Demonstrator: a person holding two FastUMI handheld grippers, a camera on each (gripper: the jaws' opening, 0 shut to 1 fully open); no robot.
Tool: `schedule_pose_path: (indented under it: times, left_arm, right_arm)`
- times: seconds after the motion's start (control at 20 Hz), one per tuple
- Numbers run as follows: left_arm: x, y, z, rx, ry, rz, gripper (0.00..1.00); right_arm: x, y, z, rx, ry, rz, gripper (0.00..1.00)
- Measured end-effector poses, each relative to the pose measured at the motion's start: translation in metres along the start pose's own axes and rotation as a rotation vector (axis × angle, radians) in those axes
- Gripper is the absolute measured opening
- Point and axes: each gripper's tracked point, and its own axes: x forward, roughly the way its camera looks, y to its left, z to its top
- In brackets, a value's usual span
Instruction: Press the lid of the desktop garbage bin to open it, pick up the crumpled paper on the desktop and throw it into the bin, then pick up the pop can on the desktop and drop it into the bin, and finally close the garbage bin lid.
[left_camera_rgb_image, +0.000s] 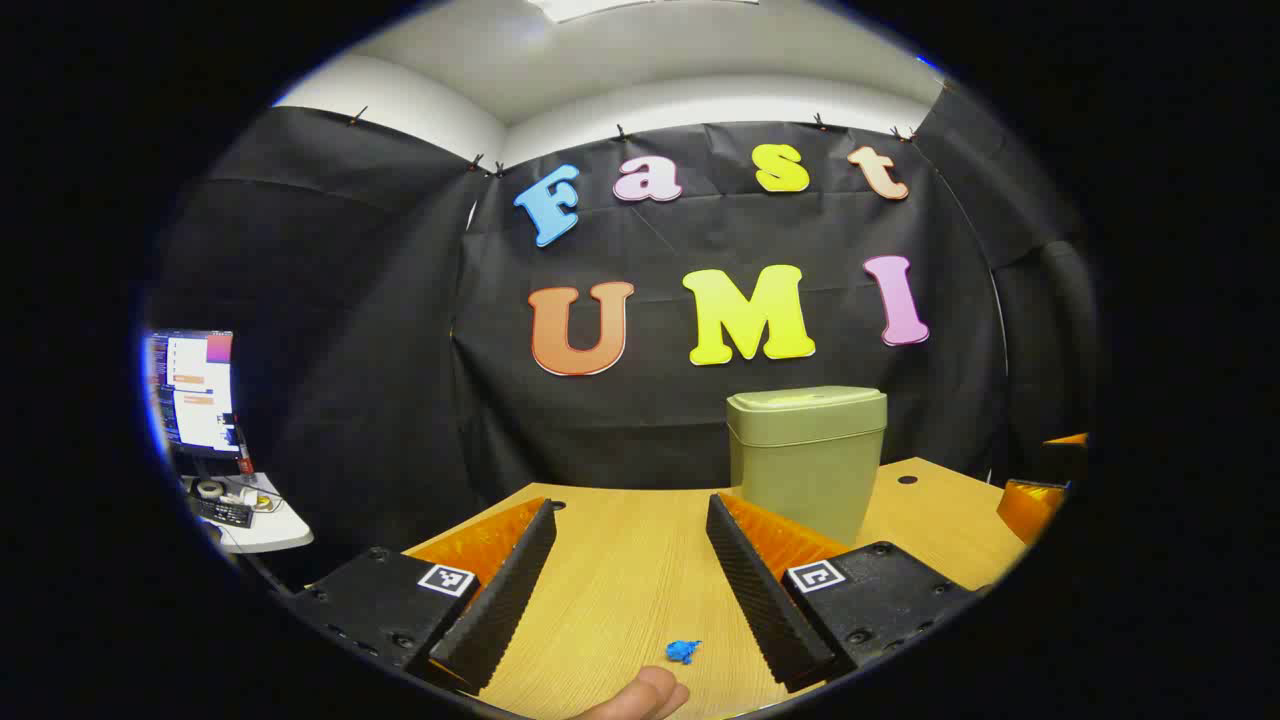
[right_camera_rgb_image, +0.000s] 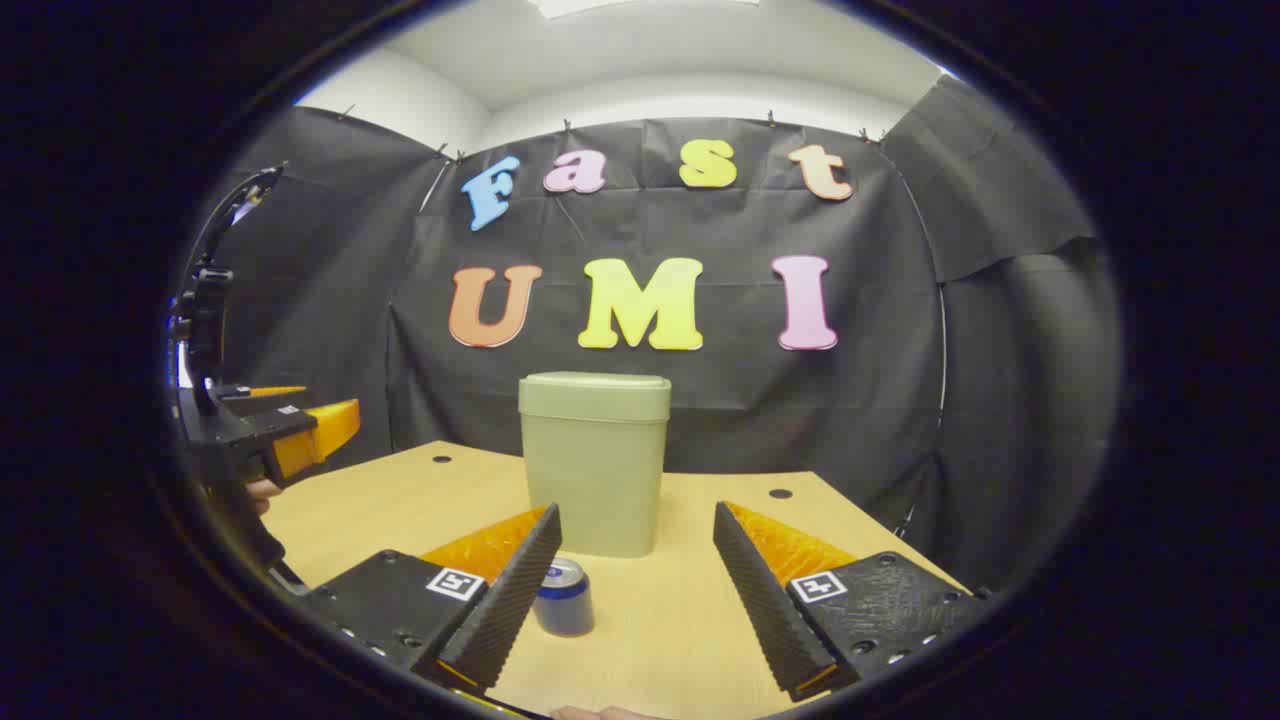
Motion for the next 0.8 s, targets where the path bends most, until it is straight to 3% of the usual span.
schedule_pose_path:
  times: [0.3, 0.55, 0.8]
  left_arm:
    - [-0.008, -0.003, -0.007, 0.015, 0.017, -0.014, 0.98]
    - [-0.017, 0.004, 0.005, 0.026, -0.033, 0.028, 0.98]
    - [-0.013, -0.009, -0.006, 0.02, -0.005, -0.011, 0.98]
  right_arm:
    - [-0.004, -0.01, 0.004, 0.024, -0.026, -0.012, 0.95]
    - [-0.003, -0.018, 0.002, 0.026, -0.013, -0.028, 0.98]
    - [0.0, -0.025, -0.001, 0.059, 0.007, -0.044, 0.95]
